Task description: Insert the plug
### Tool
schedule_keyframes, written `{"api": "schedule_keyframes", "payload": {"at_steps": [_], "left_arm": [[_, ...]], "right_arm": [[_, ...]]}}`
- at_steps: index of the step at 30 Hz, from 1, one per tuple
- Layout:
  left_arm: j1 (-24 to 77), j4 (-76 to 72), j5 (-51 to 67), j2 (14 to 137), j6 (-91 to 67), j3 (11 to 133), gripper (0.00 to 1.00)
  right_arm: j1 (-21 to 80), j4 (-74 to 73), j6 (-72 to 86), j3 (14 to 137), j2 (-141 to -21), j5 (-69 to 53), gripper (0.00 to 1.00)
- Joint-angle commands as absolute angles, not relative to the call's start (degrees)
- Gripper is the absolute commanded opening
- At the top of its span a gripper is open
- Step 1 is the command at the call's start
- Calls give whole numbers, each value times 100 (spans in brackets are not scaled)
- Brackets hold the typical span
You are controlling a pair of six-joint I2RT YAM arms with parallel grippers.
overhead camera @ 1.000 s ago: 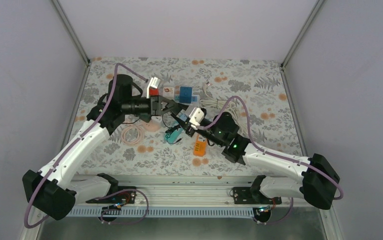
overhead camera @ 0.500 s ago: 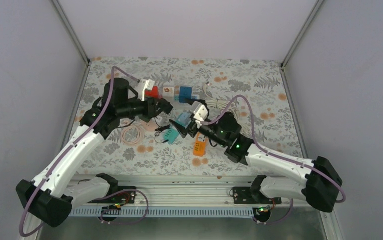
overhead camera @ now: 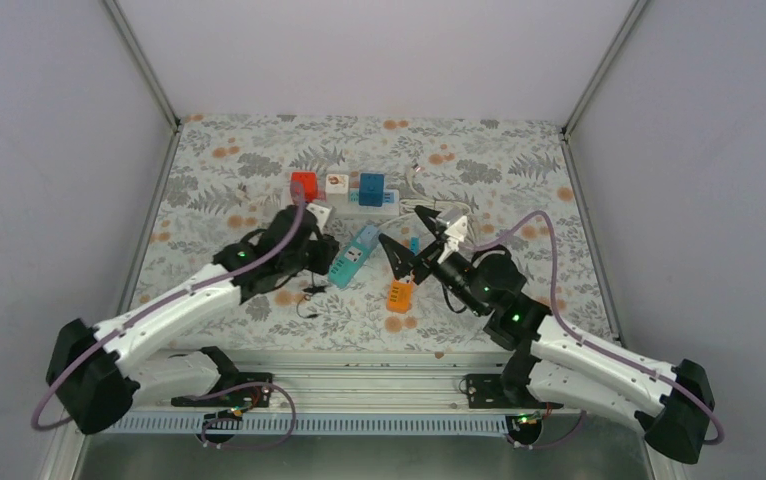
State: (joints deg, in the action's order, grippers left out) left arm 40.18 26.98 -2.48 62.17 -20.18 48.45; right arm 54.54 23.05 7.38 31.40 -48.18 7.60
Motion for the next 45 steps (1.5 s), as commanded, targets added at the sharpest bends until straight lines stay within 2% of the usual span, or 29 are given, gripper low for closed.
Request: {"api": "schedule_keyframes", "payload": {"at_steps": [1, 11, 21, 45], "left_arm": [[4504, 1902, -1533, 6850, -2052, 4591, 7], [4597, 323, -1200, 8041, -1462, 4495, 7], [4597, -249, -1099, 8623, -1139, 4468, 7], [4597, -391, -915, 9059, -879, 4456, 7]], "right_arm": [[5413, 2096, 1453, 2835, -4344, 1590, 100], [5402, 1952, 1640, 2624, -3930, 1653, 100], [5397, 1925, 1598, 2567, -3890, 1770, 100], [5399, 1688, 1757, 2526, -3911, 2267, 100]]}}
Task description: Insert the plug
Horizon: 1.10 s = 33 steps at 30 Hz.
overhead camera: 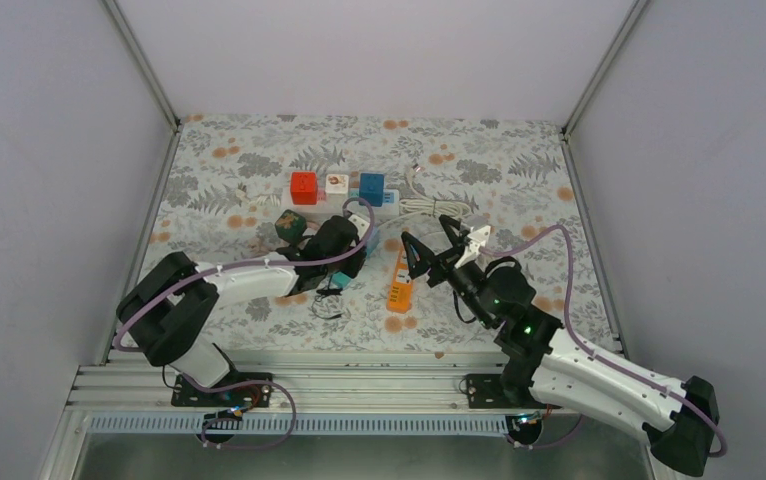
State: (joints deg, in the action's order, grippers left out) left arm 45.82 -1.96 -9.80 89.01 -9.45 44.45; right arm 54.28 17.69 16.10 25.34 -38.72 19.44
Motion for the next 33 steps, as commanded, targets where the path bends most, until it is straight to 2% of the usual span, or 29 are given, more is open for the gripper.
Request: {"api": "schedule_keyframes", "payload": {"at_steps": [1, 27, 33], "left_arm": [[4597, -380, -911, 9081, -879, 4464, 7], [4614, -548, -1277, 9946, -1108, 4124, 7], [4684, 367, -1566, 10111, -1133, 4564, 4]], "right_arm": [[5401, 1671, 1764, 2537, -3928, 2283, 100], [5404, 1565, 1812, 2615, -4174, 2459, 100], [5402, 1430, 1823, 2692, -4162, 2608, 100]]}}
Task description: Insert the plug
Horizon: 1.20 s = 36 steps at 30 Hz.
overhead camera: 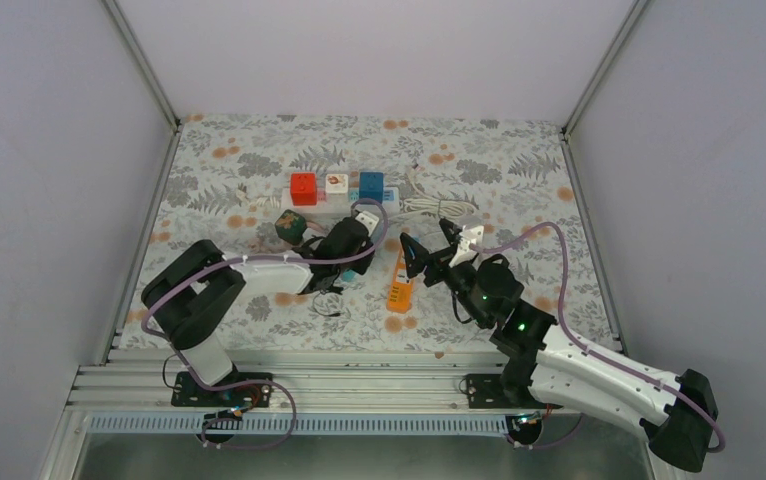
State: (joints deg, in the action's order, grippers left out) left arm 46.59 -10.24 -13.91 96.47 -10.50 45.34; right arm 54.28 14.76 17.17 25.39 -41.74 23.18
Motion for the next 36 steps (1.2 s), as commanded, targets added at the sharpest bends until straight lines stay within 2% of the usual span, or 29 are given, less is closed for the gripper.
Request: {"api": "schedule_keyframes", "payload": {"at_steps": [1, 13, 17, 27, 32, 36], "left_arm": [[4684, 493, -1508, 10111, -1136, 4642, 4], [4685, 737, -1182, 10723, -1194, 4829, 4], [4683, 834, -1209, 10405, -1314, 4934, 9], [4658, 1338, -1213, 9512, -1548, 6177, 47], [4622, 1465, -1182, 9088, -1602, 6382, 72], [4402, 1465, -1226, 8405, -1817, 6220, 80]], "right_arm": [[5402, 1408, 1832, 2710, -4158, 2655, 100], [5402, 1092, 2024, 2905, -4133, 3256, 100], [5400, 968, 2097, 2973, -4128, 3413, 100], [5392, 815, 2228, 3023, -4141, 3662, 100], [5390, 652, 2313, 3049, -4089, 3716, 100], [5384, 468, 2325, 3116, -4114, 3782, 100]]}}
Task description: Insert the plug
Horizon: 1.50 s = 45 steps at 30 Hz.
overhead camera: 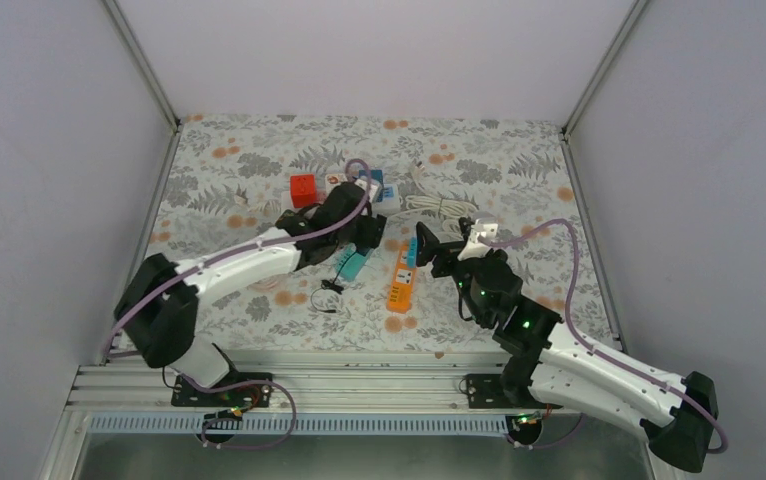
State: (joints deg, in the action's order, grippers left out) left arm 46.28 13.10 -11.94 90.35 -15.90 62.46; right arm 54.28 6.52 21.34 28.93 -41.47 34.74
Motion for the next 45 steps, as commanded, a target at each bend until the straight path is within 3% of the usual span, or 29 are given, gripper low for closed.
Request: {"api": "schedule_keyframes", "payload": {"at_steps": [1, 4, 5, 11, 20, 26, 32, 45], "left_arm": [[4299, 1456, -1235, 8172, -1886, 6143, 83], [3881, 1369, -1255, 7331, -2063, 5821, 99], [3732, 1375, -1298, 7065, -2124, 5726, 100], [3244, 1640, -1789, 5598, -1973, 5268, 100], [3201, 2720, -2775, 3994, -1944, 5500, 100], [3207, 3108, -3891, 2877, -1813, 5372, 100], [3208, 2867, -4106, 2044, -1543, 5059, 100], [3208, 2656, -4411, 1767, -1356, 4920, 100]], "right_arm": [[5378, 327, 2356, 3187, -4162, 3838, 100], [5213, -416, 2570, 3657, -4529, 3924, 100], [5111, -697, 2638, 3816, -4687, 3894, 100], [4134, -1681, 2805, 4261, -5106, 3122, 100], [3027, -2497, 2967, 4364, -4592, 2741, 100], [2992, -3087, 3111, 4597, -3895, 3393, 100], [2988, -3397, 3274, 4823, -3080, 3886, 100], [2990, -3233, 3316, 4686, -2226, 4356, 100]]}}
